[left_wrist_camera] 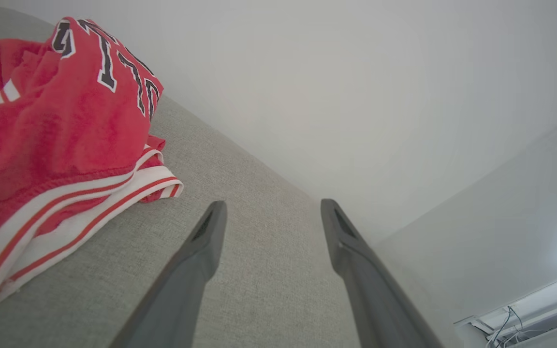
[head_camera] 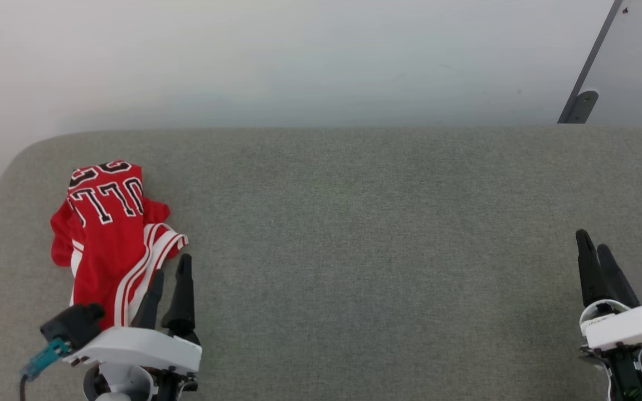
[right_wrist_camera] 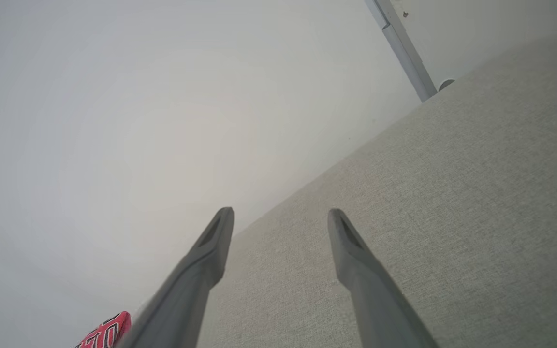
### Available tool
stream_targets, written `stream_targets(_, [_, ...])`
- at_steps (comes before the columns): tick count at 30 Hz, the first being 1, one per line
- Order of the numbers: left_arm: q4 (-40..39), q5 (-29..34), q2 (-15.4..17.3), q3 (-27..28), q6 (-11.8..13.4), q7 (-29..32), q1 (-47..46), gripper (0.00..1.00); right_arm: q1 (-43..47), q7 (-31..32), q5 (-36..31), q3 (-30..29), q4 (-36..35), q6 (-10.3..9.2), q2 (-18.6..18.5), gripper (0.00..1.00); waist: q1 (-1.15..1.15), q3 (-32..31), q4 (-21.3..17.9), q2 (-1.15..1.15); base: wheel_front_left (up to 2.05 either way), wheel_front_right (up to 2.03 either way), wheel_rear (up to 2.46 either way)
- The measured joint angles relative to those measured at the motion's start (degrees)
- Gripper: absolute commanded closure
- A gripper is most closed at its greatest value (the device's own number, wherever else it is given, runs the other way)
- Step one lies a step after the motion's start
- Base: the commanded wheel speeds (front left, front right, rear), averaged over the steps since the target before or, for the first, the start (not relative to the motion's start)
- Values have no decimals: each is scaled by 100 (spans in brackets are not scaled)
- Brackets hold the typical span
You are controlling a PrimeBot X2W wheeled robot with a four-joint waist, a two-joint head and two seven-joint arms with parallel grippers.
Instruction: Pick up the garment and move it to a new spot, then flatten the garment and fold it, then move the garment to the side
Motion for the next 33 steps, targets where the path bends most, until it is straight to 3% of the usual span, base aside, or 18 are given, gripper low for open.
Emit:
stream_targets(13, [26,983,241,-396,315,-223,-40,0,-166,-216,-1485,112,120,0,-133,0,0,29,13,0,0,0,0])
stream_targets(33, [125,2040,419,-659,531,-528,-31,0,-285,-531,-2595,260,414,0,-189,0,0,-69,12,0,0,0,0])
